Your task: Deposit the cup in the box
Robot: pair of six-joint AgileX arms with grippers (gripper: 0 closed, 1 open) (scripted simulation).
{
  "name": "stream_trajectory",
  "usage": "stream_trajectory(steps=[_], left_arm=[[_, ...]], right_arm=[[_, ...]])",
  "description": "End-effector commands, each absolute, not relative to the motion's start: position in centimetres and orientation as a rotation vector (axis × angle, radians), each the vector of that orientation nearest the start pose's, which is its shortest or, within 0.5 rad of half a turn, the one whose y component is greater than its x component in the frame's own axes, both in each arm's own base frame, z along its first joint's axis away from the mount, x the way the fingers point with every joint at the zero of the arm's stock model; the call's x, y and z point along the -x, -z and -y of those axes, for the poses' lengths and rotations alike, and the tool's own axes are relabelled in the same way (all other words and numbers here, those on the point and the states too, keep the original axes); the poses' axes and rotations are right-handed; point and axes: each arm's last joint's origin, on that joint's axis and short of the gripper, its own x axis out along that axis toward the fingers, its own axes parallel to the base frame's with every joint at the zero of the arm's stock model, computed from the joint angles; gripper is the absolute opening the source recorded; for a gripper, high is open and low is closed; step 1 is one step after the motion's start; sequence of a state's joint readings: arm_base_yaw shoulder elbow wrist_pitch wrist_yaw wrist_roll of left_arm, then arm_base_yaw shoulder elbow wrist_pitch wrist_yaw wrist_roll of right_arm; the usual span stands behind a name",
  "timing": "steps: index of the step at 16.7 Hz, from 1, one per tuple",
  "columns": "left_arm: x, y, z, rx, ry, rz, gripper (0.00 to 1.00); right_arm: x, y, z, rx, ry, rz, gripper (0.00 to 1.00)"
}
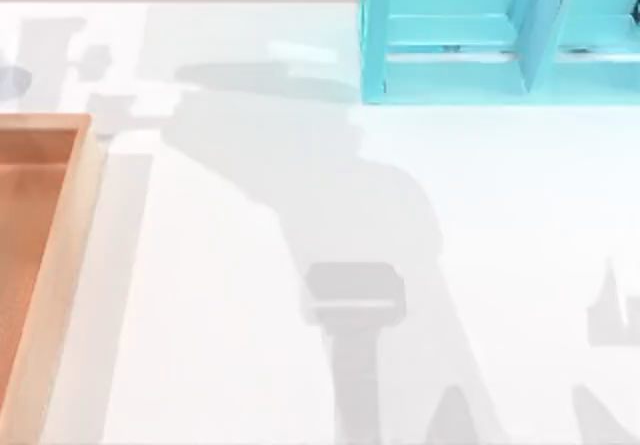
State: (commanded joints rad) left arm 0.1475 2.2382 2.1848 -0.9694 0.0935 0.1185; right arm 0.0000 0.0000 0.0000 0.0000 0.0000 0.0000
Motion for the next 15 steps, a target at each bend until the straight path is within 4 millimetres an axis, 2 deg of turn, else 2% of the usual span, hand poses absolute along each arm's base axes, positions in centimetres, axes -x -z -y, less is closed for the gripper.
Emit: stream_trajectory(steps=[3, 7, 11, 15], left_arm=[[-50.2, -24.8, -8.9, 0.014, 0.000, -1.078, 1.00], [-51.4, -22.8, -10.2, 0.001, 0.009, -1.135, 1.00], [-51.7, -21.9, -11.0, -0.010, 0.016, -1.167, 1.00], [-51.8, -21.8, -11.1, -0.012, 0.017, -1.171, 1.00]], right_arm=[[-10.6, -16.0, 0.1, 0.000, 0.000, 0.000, 1.00], [-10.6, -16.0, 0.1, 0.000, 0.000, 0.000, 1.00], [-10.6, -16.0, 0.1, 0.000, 0.000, 0.000, 1.00], [-10.6, -16.0, 0.1, 0.000, 0.000, 0.000, 1.00]])
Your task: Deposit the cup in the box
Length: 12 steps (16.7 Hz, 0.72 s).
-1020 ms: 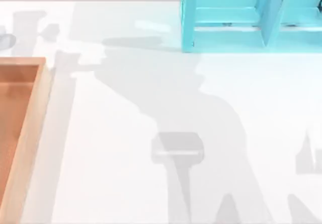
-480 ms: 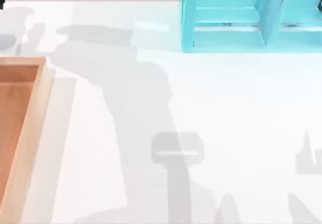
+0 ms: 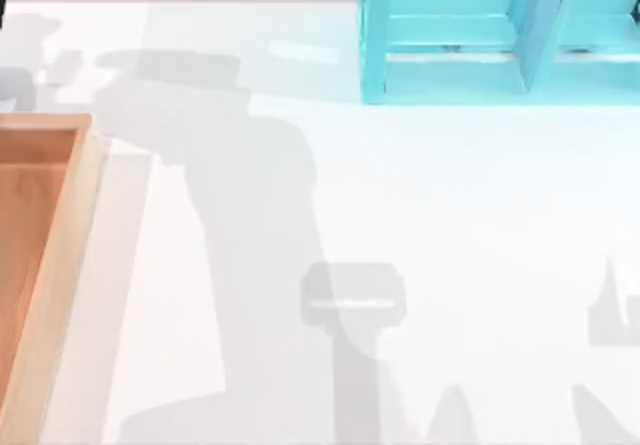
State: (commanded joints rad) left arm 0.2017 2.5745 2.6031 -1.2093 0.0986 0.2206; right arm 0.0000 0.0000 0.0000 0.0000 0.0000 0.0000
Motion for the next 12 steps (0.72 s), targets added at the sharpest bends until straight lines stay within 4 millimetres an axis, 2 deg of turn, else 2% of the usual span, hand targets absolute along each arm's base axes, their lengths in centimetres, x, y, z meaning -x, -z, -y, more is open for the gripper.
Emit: stream_trajectory(steps=[4, 6, 12], left_arm=[[-51.9, -21.7, -10.8, -0.015, 0.021, -1.169, 1.00], [-52.4, -20.9, -10.9, -0.013, 0.017, -1.166, 1.00], [-55.2, -13.9, -11.1, -0.011, 0.018, -1.175, 1.00]], right_arm=[[-10.6, -16.0, 0.1, 0.000, 0.000, 0.000, 1.00], [-10.6, -16.0, 0.1, 0.000, 0.000, 0.000, 1.00], [-10.6, -16.0, 0.1, 0.000, 0.000, 0.000, 1.00]])
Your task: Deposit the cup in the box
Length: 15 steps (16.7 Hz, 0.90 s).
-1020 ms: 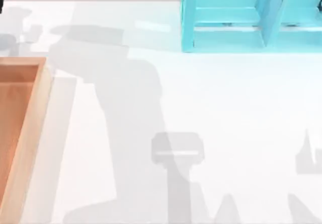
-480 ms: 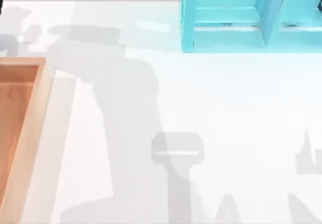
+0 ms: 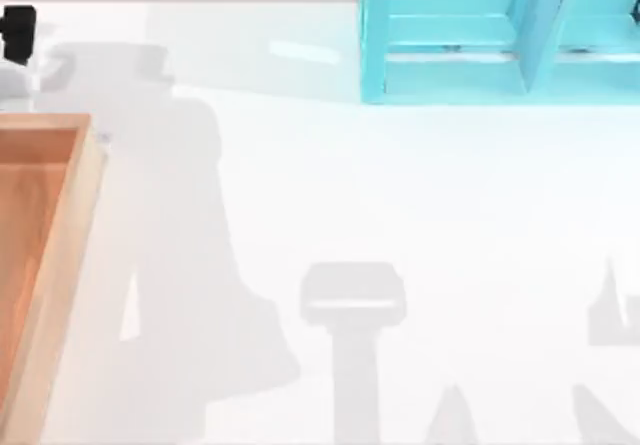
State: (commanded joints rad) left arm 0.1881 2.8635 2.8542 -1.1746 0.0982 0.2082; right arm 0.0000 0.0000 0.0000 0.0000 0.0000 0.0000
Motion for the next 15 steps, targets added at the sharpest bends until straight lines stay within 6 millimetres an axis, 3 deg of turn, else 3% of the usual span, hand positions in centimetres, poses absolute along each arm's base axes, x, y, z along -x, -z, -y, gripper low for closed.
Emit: stream_trajectory(steps=[2, 6, 15], left_arm=[[-55.54, -12.70, -11.00, -0.012, 0.018, -1.171, 1.00], [-55.59, -12.53, -10.99, -0.012, 0.017, -1.170, 1.00], [-55.59, -12.53, -10.99, -0.012, 0.017, -1.170, 0.32]], right_arm=[[-10.57, -16.00, 0.12, 0.000, 0.000, 0.000, 1.00], [-10.57, -16.00, 0.12, 0.000, 0.000, 0.000, 1.00], [-10.57, -16.00, 0.12, 0.000, 0.000, 0.000, 1.00]])
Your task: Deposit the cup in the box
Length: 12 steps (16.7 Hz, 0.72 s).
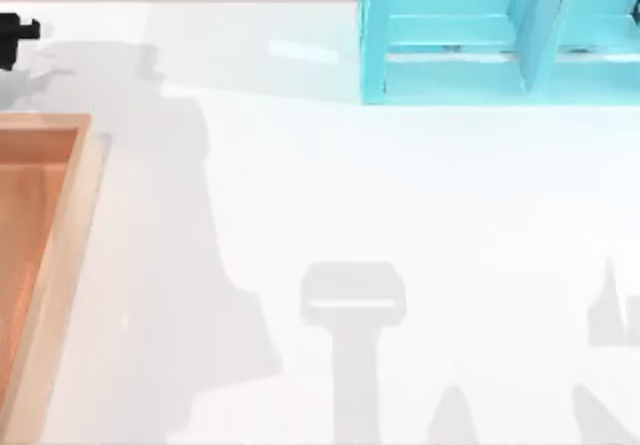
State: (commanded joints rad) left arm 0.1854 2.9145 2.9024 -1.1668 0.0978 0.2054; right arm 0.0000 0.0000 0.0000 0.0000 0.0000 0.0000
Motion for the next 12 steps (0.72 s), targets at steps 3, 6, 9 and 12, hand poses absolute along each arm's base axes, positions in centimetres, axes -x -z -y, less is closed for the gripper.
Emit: stream_trajectory(steps=[3, 6, 9, 12], left_arm=[[-55.59, -12.53, -10.99, -0.012, 0.017, -1.170, 0.10], [-55.59, -12.53, -10.99, -0.012, 0.017, -1.170, 0.00], [-55.59, -12.53, -10.99, -0.012, 0.017, -1.170, 0.00], [-55.59, -12.53, -10.99, -0.012, 0.017, -1.170, 0.00]], right_arm=[[-10.57, -16.00, 0.12, 0.000, 0.000, 0.000, 1.00], [-10.57, -16.00, 0.12, 0.000, 0.000, 0.000, 1.00], [-10.57, -16.00, 0.12, 0.000, 0.000, 0.000, 1.00], [-10.57, -16.00, 0.12, 0.000, 0.000, 0.000, 1.00]])
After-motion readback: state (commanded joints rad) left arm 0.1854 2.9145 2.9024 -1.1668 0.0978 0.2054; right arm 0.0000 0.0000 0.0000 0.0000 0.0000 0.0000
